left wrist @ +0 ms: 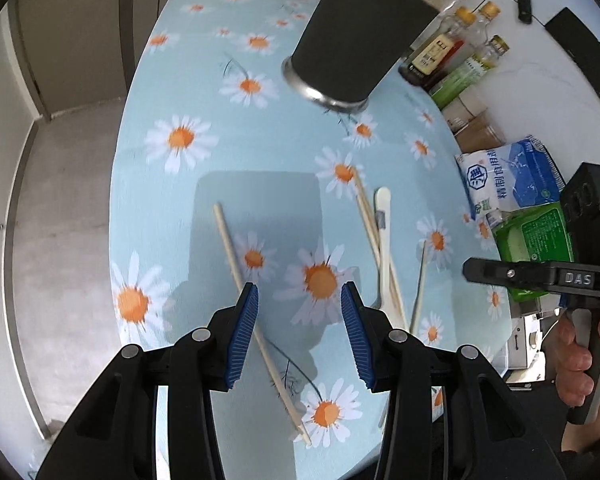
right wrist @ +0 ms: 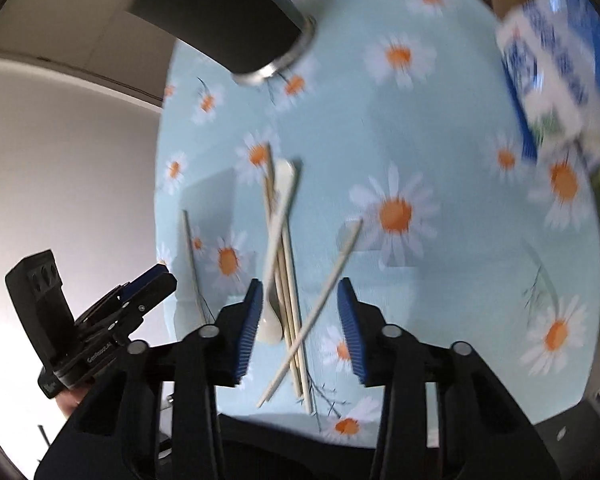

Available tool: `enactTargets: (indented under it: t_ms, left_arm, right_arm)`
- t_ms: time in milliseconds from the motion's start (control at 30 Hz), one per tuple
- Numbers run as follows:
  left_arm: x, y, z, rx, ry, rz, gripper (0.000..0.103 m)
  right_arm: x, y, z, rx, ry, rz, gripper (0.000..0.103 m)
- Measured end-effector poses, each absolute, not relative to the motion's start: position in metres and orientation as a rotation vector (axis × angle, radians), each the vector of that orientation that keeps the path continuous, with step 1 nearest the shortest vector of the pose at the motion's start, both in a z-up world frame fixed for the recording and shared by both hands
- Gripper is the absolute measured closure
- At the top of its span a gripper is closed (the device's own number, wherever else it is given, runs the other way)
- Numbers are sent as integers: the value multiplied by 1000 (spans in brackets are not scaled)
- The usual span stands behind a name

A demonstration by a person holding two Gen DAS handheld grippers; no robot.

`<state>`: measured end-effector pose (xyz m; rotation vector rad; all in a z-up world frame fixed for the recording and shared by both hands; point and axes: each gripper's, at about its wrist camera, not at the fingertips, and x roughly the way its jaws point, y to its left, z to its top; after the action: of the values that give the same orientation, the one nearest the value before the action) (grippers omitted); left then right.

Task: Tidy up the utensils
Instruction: 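Move both open grippers back toward the remaining utensils, then grasp a thin wooden chopstick with the right gripper and lift it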

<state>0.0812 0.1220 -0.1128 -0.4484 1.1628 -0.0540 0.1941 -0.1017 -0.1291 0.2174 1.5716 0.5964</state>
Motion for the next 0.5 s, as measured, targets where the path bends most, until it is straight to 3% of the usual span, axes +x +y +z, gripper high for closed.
enactTargets:
  t_ms: [500]
  left_arm:
    - [75,133,-125,-497,1206,-61,61]
  right_arm:
    - [199,-94,-172,323,1752,431,83]
